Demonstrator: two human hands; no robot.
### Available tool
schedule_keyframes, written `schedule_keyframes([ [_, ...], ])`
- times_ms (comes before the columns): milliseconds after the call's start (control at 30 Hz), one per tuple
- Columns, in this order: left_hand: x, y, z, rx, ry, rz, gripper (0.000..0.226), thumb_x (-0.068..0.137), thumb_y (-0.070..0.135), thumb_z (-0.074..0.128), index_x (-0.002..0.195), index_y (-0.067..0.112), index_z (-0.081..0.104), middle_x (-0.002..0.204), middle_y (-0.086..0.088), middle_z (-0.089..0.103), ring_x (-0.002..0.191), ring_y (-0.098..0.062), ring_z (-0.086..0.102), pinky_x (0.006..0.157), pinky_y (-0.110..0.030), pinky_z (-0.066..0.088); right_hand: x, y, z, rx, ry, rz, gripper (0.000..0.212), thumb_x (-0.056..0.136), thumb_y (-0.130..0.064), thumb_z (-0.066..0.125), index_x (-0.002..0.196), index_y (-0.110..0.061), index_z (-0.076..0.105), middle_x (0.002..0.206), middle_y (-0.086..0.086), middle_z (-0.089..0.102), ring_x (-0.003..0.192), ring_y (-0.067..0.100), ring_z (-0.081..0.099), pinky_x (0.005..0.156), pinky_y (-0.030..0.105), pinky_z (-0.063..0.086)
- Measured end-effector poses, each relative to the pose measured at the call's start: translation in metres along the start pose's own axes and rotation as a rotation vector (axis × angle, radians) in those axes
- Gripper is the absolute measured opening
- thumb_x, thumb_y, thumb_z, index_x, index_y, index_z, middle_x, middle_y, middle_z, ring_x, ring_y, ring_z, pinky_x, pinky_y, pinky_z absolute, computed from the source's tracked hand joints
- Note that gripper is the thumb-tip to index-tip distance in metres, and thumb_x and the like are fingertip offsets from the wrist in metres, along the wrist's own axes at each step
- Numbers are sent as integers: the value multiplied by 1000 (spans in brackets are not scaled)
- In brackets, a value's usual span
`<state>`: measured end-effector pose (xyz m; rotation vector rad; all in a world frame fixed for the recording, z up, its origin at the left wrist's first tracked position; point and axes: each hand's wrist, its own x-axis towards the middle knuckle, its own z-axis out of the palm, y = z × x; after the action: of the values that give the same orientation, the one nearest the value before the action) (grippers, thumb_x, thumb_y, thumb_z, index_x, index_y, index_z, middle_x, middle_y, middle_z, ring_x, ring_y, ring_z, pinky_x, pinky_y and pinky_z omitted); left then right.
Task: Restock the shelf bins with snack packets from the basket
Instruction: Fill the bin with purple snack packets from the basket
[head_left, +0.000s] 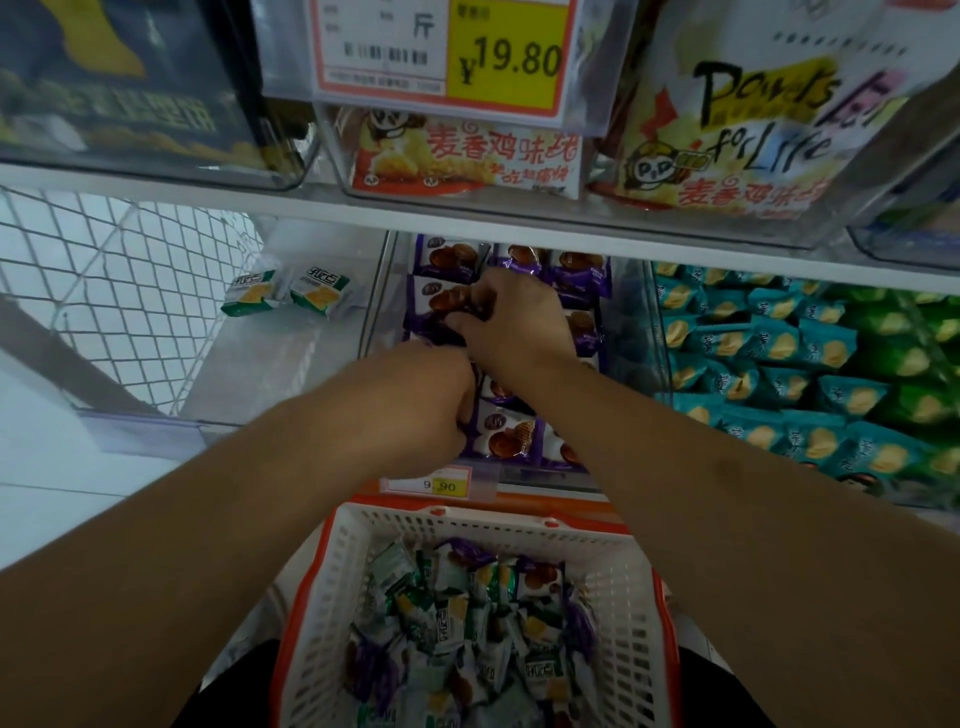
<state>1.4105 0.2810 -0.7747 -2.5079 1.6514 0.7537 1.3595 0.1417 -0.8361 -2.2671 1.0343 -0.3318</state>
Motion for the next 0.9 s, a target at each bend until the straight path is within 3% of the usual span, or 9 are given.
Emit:
schedule_keyframes([
  [33,2,-2,2,2,22,-5,20,92,23,71,111,22,71,104,-1,70,87,-17,66,82,-39,60,-2,3,-4,34,-17,6,21,91,-25,73,112,-20,71,110,1,68,101,20,66,75,37,63],
  [100,5,-4,4,-9,85,-22,18,92,13,69,108,19,76,101,-5,72,86,-20,67,81,-39,60,-11,10,-16,98,-47,61,36,89,-5,62,119,-21,73,115,0,68,93,16,68,70,34,65],
  [233,10,-6,-1,-95,225,-69,12,92,11,70,98,18,78,93,-4,72,84,-22,69,80,-41,61,-29,23,-41,245,-49,183,38,89,1,52,113,-22,69,105,-3,68,83,10,65,65,31,62],
  [367,9,1,-3,-50,-31,1,21,89,41,74,99,23,73,91,4,71,81,-13,66,76,-35,59,-38,29,-42,261,-142,182,36,88,2,51,102,-26,69,104,0,73,91,14,68,67,28,56],
  [533,11,2,1,-1,1,-18,21,90,31,76,110,25,75,99,3,72,87,-14,66,82,-37,59,-41,30,-43,311,-151,212,37,84,3,51,97,-26,70,101,2,73,89,17,71,73,36,63],
  [633,14,-1,-6,-139,118,-58,16,97,29,68,109,24,77,95,4,70,83,-12,64,75,-32,54,-42,31,-44,371,-141,217,38,85,5,50,94,-27,71,99,2,74,90,21,71,76,40,64],
  [767,25,-4,-21,-514,267,-153,18,102,30,61,103,22,77,90,1,73,81,-15,66,69,-29,50,-49,24,-54,567,-249,82,52,85,23,49,112,-17,69,99,3,71,81,11,69,60,28,54],
  [833,29,-2,-23,-613,282,-185,19,103,33,61,101,23,77,87,-4,74,81,-21,68,73,-33,54,-56,22,-63,578,-326,-28,66,83,26,51,123,-25,63,110,-2,65,76,-1,63,59,20,52],
  [900,33,1,-19,-691,293,-210,15,103,36,60,102,28,73,90,-2,73,87,-23,69,84,-41,59,-62,23,-68,470,-356,-101,69,85,16,63,131,-35,56,120,-9,60,88,-8,62,66,15,53],
])
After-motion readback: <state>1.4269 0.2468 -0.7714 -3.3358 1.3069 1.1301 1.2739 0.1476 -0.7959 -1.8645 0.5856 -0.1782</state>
